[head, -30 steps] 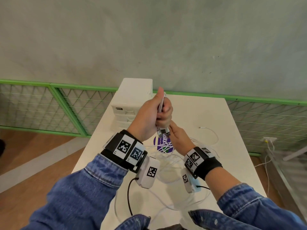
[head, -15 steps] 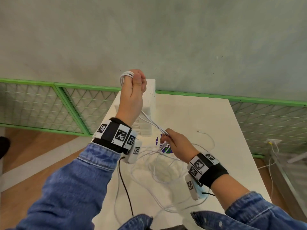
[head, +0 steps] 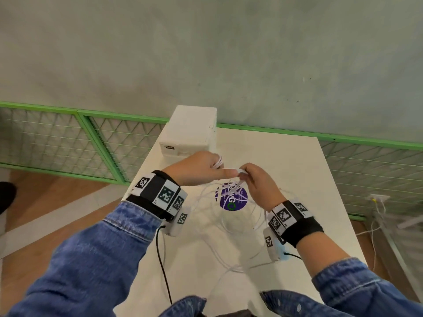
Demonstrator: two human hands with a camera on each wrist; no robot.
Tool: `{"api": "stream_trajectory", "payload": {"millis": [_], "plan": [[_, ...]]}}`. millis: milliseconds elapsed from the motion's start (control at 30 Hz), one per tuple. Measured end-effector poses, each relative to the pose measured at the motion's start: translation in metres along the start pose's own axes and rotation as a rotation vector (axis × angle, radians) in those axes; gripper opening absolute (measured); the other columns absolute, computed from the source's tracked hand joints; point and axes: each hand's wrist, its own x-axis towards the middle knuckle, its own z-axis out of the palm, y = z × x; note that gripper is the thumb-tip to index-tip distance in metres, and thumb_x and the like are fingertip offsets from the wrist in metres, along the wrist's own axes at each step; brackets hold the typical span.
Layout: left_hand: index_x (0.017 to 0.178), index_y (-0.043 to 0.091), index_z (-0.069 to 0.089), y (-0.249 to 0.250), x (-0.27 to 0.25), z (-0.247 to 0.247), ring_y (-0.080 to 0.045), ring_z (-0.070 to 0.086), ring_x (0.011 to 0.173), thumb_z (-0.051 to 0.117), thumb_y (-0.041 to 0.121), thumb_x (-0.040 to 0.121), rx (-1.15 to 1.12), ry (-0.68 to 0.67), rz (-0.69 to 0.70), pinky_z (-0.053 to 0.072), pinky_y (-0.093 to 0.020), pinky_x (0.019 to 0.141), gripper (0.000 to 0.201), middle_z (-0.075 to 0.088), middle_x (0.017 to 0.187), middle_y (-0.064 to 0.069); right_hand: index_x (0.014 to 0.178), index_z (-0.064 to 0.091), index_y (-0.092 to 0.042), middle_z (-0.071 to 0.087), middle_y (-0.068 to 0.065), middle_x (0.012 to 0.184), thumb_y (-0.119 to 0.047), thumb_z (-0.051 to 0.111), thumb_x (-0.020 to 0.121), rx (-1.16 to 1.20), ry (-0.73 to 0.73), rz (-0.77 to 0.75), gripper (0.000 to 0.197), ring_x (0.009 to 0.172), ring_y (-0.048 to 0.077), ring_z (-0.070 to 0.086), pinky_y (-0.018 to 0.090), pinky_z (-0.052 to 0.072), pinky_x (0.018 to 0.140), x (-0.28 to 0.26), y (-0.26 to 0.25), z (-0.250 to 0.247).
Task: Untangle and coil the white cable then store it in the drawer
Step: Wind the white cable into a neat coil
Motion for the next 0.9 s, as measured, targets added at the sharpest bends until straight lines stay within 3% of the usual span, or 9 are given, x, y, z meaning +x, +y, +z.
{"api": "stream_trajectory", "payload": {"millis": [67,167,267,333,467,667,767,833,900], "plan": [[0.062,0.012,0.039,-0.003,0.005,0.004,-0.014,0.044,0.059,0.058,0.041,0.089,0.012,0.137,0.033,0.034,-0.015,0.052,0.044,0.051,0.067,-0.003,0.085,0.052,-0.009,0.055,0.010,0.078,-0.012,0.046,0.094,-0.002,-0.110,0.041,0.011,0.074,0.028,0.049,0.041,0.039,0.069,-0.008,0.005,0.009],[0.057,0.016,0.032,-0.008,0.009,0.009,-0.014,0.045,0.059,0.058,0.033,0.091,-0.171,0.315,0.054,0.037,-0.029,0.063,0.046,0.045,0.059,0.003,0.086,0.045,-0.018,0.053,0.000,0.080,-0.010,0.047,0.092,0.057,-0.137,0.060,0.010,0.075,0.025,0.050,0.039,0.041,0.071,-0.011,0.001,0.017],[0.059,0.013,0.035,-0.002,0.009,0.005,-0.005,0.045,0.053,0.056,0.032,0.092,-0.263,0.534,0.059,0.037,-0.017,0.056,0.044,0.046,0.057,0.006,0.093,0.044,-0.024,0.056,-0.001,0.090,-0.006,0.048,0.089,0.016,-0.152,0.114,0.020,0.080,0.022,0.052,0.032,0.043,0.071,-0.014,0.005,0.022],[0.064,0.006,0.042,0.002,0.010,-0.003,0.000,0.045,0.048,0.056,0.032,0.092,-0.320,0.653,0.079,0.034,-0.010,0.050,0.041,0.048,0.057,0.006,0.103,0.047,-0.018,0.057,0.004,0.104,-0.002,0.046,0.089,-0.007,-0.185,0.157,0.021,0.091,0.024,0.055,0.032,0.043,0.078,-0.021,0.014,0.028],[0.064,0.000,0.044,0.005,0.007,-0.010,-0.002,0.037,0.044,0.058,0.029,0.092,-0.415,0.759,0.137,0.035,-0.022,0.054,0.042,0.042,0.052,0.005,0.124,0.043,-0.018,0.056,0.007,0.122,-0.009,0.048,0.090,-0.091,-0.224,0.224,0.036,0.112,0.026,0.053,0.045,0.040,0.098,-0.027,0.040,0.035],[0.049,0.025,0.036,-0.006,-0.001,-0.044,-0.014,0.028,0.044,0.059,0.034,0.088,-0.680,0.986,0.114,0.025,-0.026,0.047,0.046,0.032,0.048,0.001,0.137,0.035,-0.022,0.041,0.002,0.143,-0.018,0.041,0.096,-0.288,-0.319,0.434,0.042,0.134,0.020,0.035,0.047,0.016,0.114,-0.056,0.089,0.030],[0.047,0.027,0.037,-0.008,-0.003,-0.046,-0.016,0.028,0.045,0.058,0.037,0.088,-0.678,0.978,0.085,0.025,-0.027,0.048,0.047,0.034,0.047,0.003,0.137,0.034,-0.022,0.039,0.004,0.145,-0.030,0.046,0.094,-0.299,-0.357,0.508,0.046,0.136,0.021,0.033,0.047,0.017,0.114,-0.062,0.100,0.026],[0.051,0.022,0.039,-0.007,-0.001,-0.039,-0.016,0.029,0.042,0.057,0.035,0.091,-0.628,0.876,0.063,0.026,-0.026,0.047,0.045,0.034,0.047,0.001,0.141,0.028,-0.022,0.035,0.004,0.149,-0.040,0.059,0.086,-0.213,-0.334,0.504,0.066,0.137,0.021,0.031,0.045,0.021,0.114,-0.057,0.090,0.020],[0.055,0.019,0.041,-0.004,0.000,-0.028,-0.014,0.033,0.042,0.056,0.036,0.092,-0.534,0.765,0.028,0.030,-0.028,0.050,0.043,0.038,0.049,0.000,0.144,0.024,-0.023,0.033,0.000,0.150,-0.042,0.070,0.077,0.022,-0.216,0.462,0.084,0.137,0.018,0.032,0.035,0.024,0.113,-0.046,0.064,0.009]]}}
